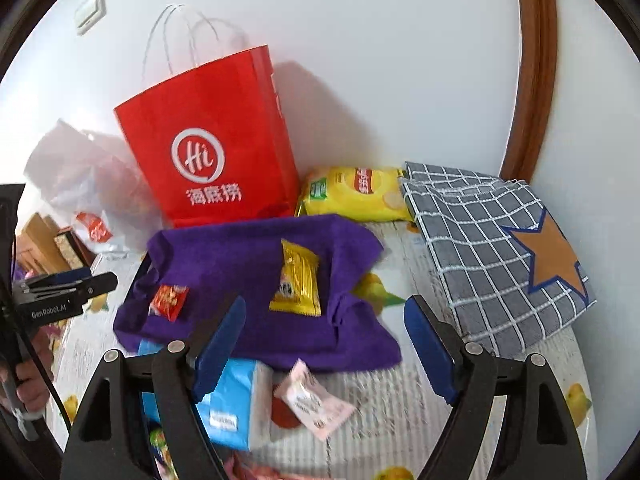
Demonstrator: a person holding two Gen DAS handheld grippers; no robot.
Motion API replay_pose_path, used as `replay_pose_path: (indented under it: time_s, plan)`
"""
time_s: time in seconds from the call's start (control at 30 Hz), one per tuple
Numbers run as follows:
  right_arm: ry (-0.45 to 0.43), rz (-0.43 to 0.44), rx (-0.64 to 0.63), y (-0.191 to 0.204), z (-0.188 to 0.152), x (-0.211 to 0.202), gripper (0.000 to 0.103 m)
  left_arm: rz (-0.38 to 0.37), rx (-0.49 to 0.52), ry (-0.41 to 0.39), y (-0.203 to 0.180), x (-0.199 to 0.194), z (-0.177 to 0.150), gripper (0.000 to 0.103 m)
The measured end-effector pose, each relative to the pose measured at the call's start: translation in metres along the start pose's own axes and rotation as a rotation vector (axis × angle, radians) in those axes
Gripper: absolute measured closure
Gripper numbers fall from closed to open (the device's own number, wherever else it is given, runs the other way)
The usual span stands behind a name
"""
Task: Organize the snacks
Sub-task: 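Move both tools back toward the snack pile beside the tissue pack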
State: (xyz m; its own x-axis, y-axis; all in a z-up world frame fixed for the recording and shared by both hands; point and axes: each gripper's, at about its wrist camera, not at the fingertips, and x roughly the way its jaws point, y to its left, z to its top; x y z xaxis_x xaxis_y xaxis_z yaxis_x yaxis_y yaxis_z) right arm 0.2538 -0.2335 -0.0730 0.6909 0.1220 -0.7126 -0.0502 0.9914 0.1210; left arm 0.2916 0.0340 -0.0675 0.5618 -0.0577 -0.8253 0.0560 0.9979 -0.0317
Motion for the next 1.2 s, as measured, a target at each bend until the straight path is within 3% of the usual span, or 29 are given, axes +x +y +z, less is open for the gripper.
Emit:
replay_pose_path:
  time_s: [0.17, 0.4, 0.6, 0.7, 0.8, 0.9, 1.07, 1.2]
  plan:
    - [0.01, 0.011, 0.017, -0.007, -0.015, -0.019, 0.022, -0.02, -0.007, -0.012, -0.002, -0.023, -0.018, 0.022]
    - [-0.042, -0.089, -0.021, -0.009, -0.034, -0.049, 0.018, -0.014, 0.024, -0.025, -0.016, -0.047, -0.039, 0.017]
    - [-0.071, -0.066, -0.026, -0.017, -0.05, -0.061, 0.018, -0.119, -0.049, -0.046, -0.015, -0.059, -0.057, 0.017]
    - [-0.092, -0.085, -0.05, -0.018, -0.057, -0.065, 0.018, -0.129, -0.108, -0.078, -0.01, -0.062, -0.065, 0.017]
    - [-0.103, -0.122, -0.061, -0.021, -0.064, -0.063, 0.018, -0.138, -0.093, -0.091, -0.011, -0.063, -0.074, 0.017]
    - [-0.058, -0.081, -0.022, -0.03, -0.07, -0.056, 0.018, -0.097, -0.067, -0.098, -0.013, -0.064, -0.082, 0.017]
    - [0.044, 0.016, 0.028, -0.037, -0.086, -0.034, 0.019, -0.099, -0.044, -0.085, -0.016, -0.062, -0.091, 0.017]
    - [0.08, 0.038, 0.019, -0.03, -0.099, -0.016, 0.025, -0.114, -0.075, -0.051, -0.009, -0.053, -0.099, 0.017]
